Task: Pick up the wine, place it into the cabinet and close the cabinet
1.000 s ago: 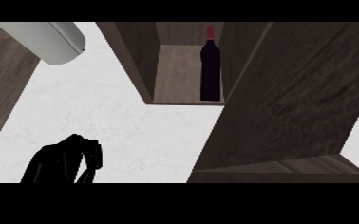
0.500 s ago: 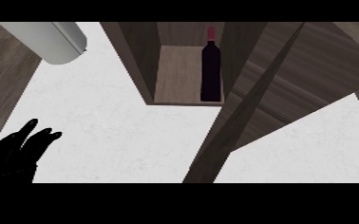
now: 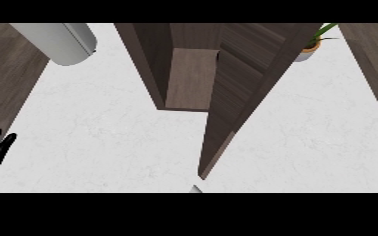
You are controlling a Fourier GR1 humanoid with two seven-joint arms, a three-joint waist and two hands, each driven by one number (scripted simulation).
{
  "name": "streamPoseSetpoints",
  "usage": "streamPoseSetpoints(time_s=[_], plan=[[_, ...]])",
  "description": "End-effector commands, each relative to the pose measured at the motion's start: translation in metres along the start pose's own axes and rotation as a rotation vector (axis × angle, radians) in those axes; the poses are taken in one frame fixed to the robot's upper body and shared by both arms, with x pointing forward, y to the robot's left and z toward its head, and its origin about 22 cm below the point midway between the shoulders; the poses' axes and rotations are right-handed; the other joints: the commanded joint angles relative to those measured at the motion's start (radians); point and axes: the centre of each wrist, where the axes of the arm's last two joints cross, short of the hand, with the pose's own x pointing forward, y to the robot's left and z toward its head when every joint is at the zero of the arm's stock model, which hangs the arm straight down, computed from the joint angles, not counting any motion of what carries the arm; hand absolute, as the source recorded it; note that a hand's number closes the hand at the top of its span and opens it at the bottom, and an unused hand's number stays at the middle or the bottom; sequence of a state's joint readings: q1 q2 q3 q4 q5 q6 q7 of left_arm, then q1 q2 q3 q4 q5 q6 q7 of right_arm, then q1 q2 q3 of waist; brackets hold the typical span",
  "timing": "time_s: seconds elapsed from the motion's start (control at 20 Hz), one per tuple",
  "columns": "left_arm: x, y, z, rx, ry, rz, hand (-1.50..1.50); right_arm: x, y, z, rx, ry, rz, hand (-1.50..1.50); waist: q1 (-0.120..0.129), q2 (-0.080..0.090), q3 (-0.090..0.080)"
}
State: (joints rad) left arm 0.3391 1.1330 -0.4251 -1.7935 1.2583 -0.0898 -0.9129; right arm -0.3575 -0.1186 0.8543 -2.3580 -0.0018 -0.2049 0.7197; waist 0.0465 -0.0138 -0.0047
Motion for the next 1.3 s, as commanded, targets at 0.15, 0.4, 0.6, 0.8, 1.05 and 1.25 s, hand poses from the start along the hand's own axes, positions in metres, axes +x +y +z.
streamPoseSetpoints(time_s=[0.15, 0.4, 0.6, 0.8, 1.05, 1.25], plan=[[0.021, 0.018, 0.000, -0.017, -0.006, -0.013, -1.50, -0.009, 0.026, -0.047, -0.109, -0.119, -0.021, 1.50, 0.017, 0.005, 0.000], [0.027, 0.043, 0.001, -0.018, -0.029, -0.006, -1.50, 0.004, 0.005, -0.075, -0.137, -0.104, -0.024, 1.50, 0.022, 0.021, -0.002], [0.036, 0.052, 0.016, -0.031, -0.011, 0.009, -1.50, 0.007, -0.011, -0.113, -0.248, -0.094, 0.020, 1.50, 0.028, 0.013, 0.001], [0.042, 0.065, 0.017, -0.011, -0.019, -0.018, -1.50, 0.015, -0.046, -0.150, -0.237, -0.093, 0.020, 1.50, 0.013, 0.021, 0.003], [0.045, 0.064, 0.015, -0.018, -0.029, -0.007, -1.50, 0.016, -0.064, -0.192, -0.215, -0.069, 0.017, 1.50, 0.021, 0.022, 0.003], [0.057, 0.083, 0.019, -0.015, -0.008, -0.037, -1.50, 0.020, -0.083, -0.209, -0.081, -0.026, 0.012, 1.50, 0.007, 0.022, 0.003]])
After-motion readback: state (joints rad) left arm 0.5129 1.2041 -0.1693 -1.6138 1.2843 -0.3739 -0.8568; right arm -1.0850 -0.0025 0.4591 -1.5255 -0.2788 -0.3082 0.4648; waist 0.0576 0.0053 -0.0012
